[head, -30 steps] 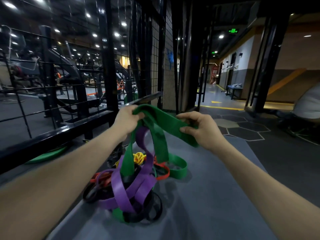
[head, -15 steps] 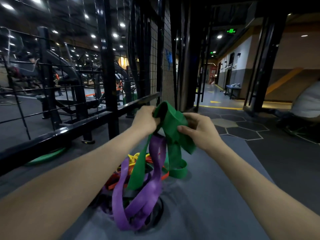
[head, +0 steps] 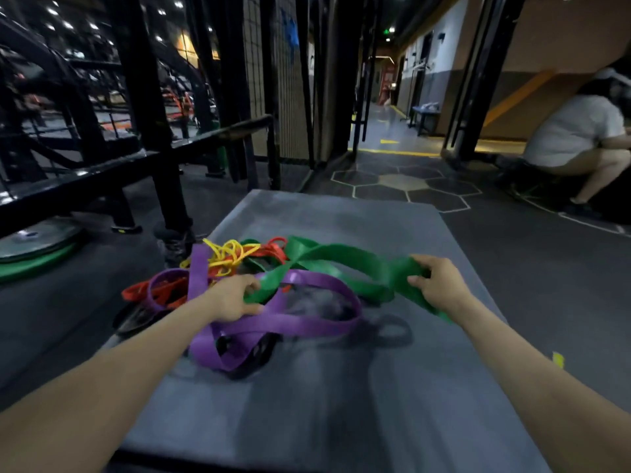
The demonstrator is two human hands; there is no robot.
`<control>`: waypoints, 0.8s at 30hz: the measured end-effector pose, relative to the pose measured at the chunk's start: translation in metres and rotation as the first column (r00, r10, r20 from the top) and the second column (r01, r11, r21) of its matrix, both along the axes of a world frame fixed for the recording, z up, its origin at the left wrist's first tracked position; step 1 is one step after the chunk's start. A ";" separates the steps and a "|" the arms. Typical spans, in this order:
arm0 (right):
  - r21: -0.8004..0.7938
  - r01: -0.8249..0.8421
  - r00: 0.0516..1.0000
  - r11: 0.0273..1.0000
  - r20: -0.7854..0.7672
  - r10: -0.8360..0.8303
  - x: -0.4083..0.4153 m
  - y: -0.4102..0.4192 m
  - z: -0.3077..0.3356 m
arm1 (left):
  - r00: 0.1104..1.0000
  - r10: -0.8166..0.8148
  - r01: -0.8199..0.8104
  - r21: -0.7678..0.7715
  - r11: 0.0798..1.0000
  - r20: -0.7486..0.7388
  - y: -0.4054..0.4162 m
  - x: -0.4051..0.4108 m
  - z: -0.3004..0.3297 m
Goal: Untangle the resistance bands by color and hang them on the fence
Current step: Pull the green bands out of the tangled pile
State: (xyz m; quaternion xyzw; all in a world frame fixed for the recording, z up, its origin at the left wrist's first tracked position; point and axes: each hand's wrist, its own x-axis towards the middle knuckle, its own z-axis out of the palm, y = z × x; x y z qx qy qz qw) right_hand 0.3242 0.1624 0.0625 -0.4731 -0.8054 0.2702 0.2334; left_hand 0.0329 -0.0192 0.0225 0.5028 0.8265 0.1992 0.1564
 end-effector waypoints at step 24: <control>0.148 -0.676 0.667 0.722 0.541 0.513 -0.215 -0.074 -0.040 | 0.975 0.140 -0.177 0.222 0.959 0.174 -0.045 -0.028 -0.020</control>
